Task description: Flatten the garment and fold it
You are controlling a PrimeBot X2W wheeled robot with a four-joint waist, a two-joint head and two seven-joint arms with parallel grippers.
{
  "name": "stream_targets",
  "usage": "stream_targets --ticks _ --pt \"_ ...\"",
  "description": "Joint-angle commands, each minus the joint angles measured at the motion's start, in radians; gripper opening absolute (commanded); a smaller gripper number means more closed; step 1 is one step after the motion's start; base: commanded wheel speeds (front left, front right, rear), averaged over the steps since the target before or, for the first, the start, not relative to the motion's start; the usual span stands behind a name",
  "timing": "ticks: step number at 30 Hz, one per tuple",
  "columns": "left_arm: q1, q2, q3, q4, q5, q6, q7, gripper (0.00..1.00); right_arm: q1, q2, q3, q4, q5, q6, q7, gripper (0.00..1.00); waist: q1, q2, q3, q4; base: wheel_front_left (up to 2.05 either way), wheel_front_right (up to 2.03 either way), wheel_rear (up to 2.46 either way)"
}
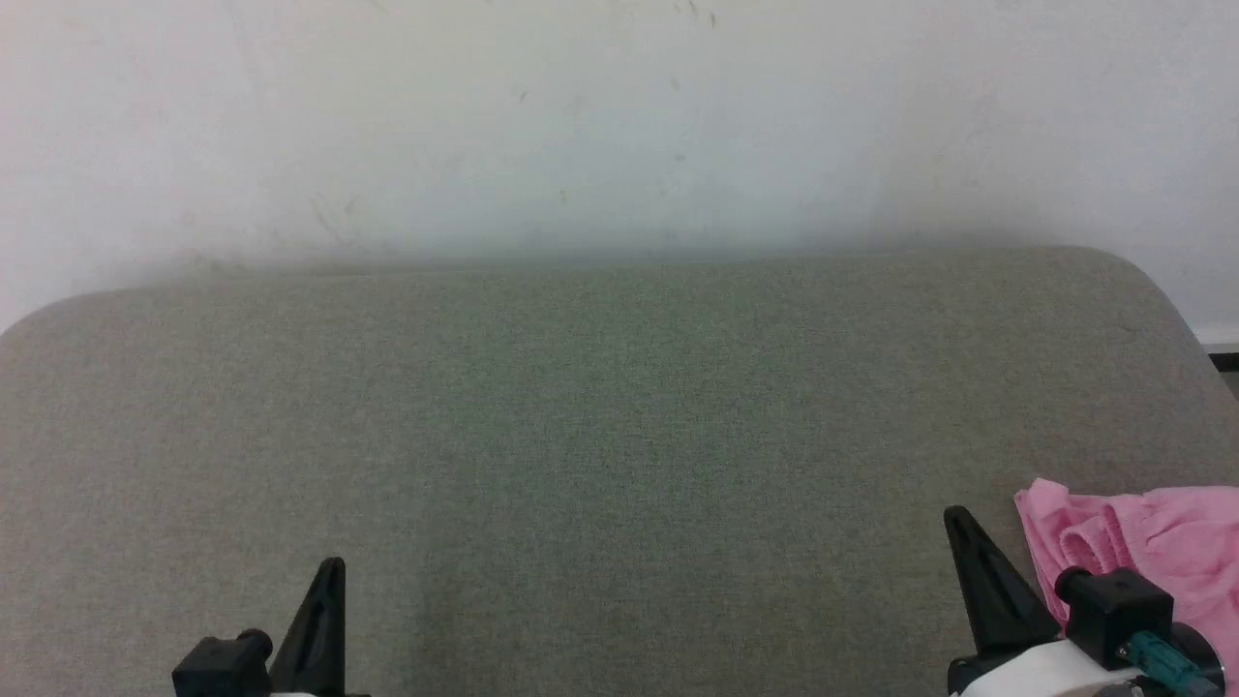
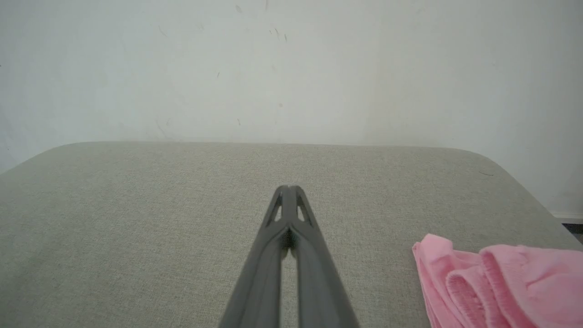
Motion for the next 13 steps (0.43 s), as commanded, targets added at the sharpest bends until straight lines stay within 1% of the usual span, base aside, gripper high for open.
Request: stream_targets --ticks 1,13 --pt "-0.023 -0.006 0.001 -0.007 0.014 0.009 0.007 0.0 -0.018 0.001 -0.003 0.004 -0.009 0.0 0.002 0.0 0.0 0.0 0.001 0.0 0.0 0.0 0.0" --pt "-0.042 -0.019 0.002 -0.017 0.041 0.014 0.031 0.0 -0.04 0.002 -0.007 0.013 -0.024 0.0 0.008 0.0 0.0 0.0 0.006 0.002 0.0 0.0 0.0"
